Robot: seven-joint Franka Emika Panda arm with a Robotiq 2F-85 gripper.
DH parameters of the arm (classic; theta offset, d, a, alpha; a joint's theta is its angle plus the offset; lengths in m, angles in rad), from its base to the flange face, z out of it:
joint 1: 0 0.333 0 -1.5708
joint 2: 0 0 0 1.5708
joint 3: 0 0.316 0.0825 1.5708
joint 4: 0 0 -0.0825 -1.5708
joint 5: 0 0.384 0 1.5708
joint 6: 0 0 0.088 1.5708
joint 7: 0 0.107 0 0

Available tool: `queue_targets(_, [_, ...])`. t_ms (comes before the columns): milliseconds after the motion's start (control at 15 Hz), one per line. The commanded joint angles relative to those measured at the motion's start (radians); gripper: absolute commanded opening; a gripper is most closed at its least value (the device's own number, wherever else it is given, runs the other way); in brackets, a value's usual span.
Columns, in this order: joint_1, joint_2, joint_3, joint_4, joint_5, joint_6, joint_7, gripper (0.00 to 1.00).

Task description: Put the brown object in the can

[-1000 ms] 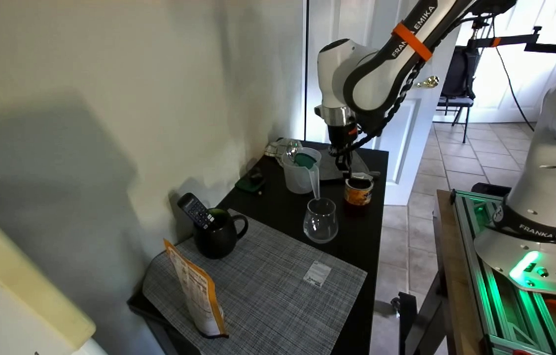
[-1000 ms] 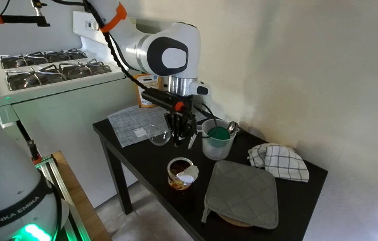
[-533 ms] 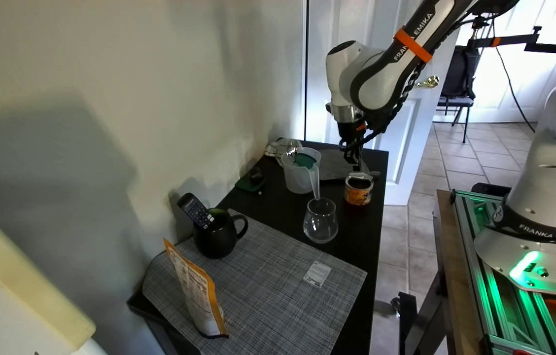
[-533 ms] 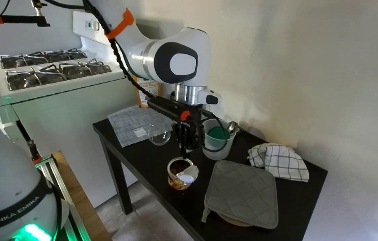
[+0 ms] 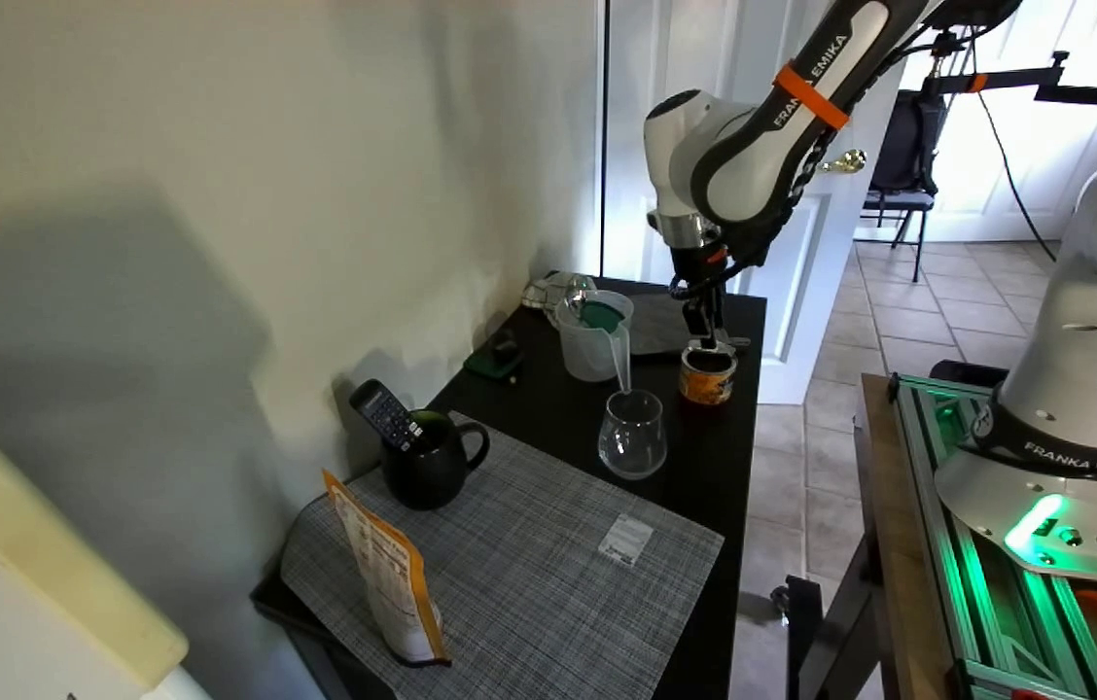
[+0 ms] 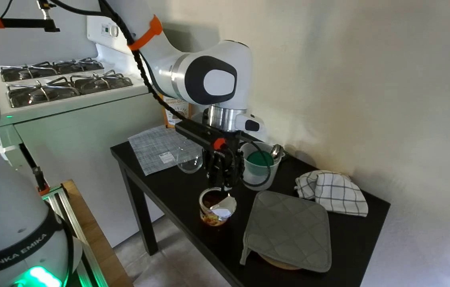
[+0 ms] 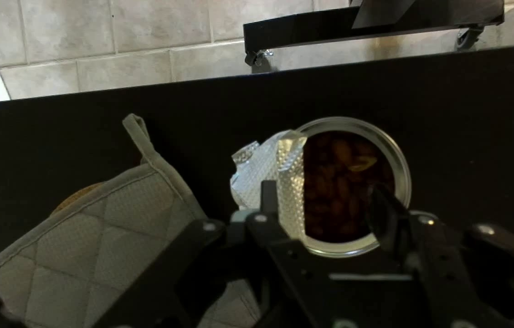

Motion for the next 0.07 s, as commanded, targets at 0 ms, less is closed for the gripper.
queue_targets(0, [0.001, -0.005, -0.003, 0.001, 0.003, -0.002, -0.010, 0.70])
